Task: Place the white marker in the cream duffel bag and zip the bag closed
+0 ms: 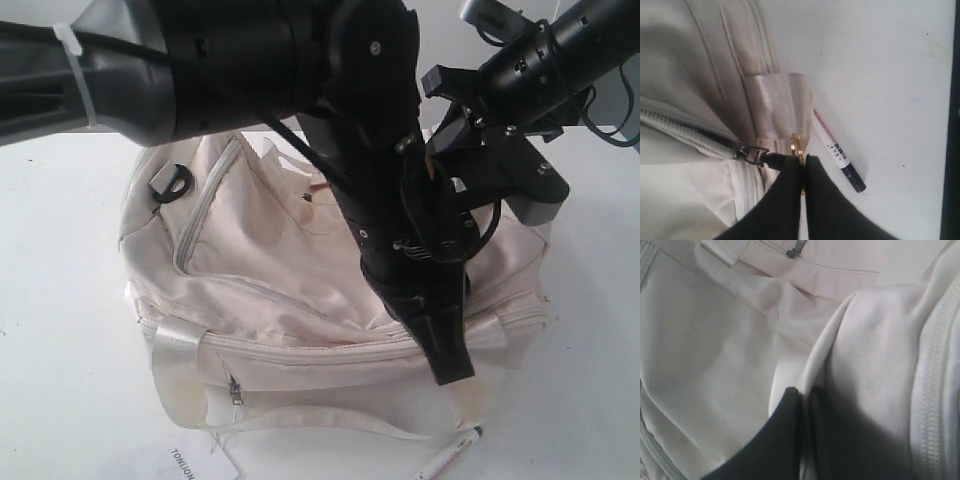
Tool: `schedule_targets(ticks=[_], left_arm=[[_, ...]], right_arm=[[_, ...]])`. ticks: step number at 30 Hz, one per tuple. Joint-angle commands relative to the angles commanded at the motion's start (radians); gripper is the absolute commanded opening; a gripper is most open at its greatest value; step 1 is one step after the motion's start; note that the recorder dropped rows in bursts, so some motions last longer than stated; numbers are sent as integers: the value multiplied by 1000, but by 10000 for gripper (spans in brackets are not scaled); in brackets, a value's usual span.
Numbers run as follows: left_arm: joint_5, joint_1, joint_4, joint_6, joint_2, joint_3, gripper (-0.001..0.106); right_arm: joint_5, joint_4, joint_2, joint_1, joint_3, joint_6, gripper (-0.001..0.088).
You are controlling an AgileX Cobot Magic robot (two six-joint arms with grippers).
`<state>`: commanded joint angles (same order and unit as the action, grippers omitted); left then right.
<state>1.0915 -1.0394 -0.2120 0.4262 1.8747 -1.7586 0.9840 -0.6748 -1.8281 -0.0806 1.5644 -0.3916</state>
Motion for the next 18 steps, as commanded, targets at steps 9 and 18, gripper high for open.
schedule_targets(ticks=[9, 18], left_arm=[[25, 0, 12, 0, 0, 0, 0], [110, 0, 122, 0, 0, 0, 0]], right_arm=[[0, 0, 0, 0, 0, -4, 0], [5, 2, 0, 2, 0, -52, 0]])
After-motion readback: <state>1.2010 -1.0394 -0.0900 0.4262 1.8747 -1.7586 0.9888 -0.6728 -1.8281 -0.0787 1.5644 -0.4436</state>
